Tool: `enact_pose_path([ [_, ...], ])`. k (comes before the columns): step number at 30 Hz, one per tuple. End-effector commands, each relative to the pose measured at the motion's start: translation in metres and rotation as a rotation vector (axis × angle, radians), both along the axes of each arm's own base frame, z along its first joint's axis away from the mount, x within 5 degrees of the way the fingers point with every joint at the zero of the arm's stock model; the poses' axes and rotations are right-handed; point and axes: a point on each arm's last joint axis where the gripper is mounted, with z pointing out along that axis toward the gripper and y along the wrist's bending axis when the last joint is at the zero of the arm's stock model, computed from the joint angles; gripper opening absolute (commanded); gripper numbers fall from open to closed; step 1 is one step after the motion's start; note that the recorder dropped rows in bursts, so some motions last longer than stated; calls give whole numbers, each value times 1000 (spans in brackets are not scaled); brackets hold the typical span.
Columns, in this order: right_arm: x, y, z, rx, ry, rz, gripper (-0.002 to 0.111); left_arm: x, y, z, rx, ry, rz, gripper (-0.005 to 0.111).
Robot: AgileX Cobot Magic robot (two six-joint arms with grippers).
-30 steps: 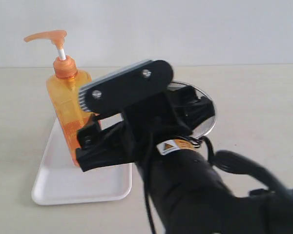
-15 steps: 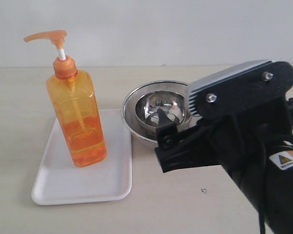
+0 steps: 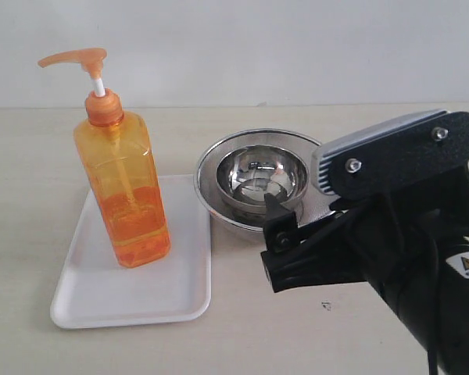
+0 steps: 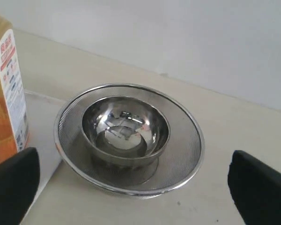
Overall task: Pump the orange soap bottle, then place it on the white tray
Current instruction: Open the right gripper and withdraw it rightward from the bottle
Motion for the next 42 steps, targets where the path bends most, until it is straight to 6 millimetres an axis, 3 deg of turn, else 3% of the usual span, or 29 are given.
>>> enact_pose_path([
  [1,-3,2,-3,-17,26,53,105,-1,1,0,-4,-8,7,5],
  [6,-2,2,-2,-10,24,46,105,-1,0,-1,-1,5,1,5],
  [8,-2,2,-2,2,28,42,97,-1,0,-1,-1,5,1,5],
  [9,-2,2,-2,3,26,44,81,-1,1,-1,-2,3,2,5],
  [10,-3,3,-2,1,21,50,51,-1,1,-1,-2,2,3,5],
  [11,-3,3,-2,1,21,50,32,-1,1,-1,-2,2,3,5],
  [12,-2,3,-1,0,13,54,4,-1,1,-1,-2,2,3,5],
  [42,-3,3,1,54,21,46,5,-2,-2,-7,12,66,-25,5],
])
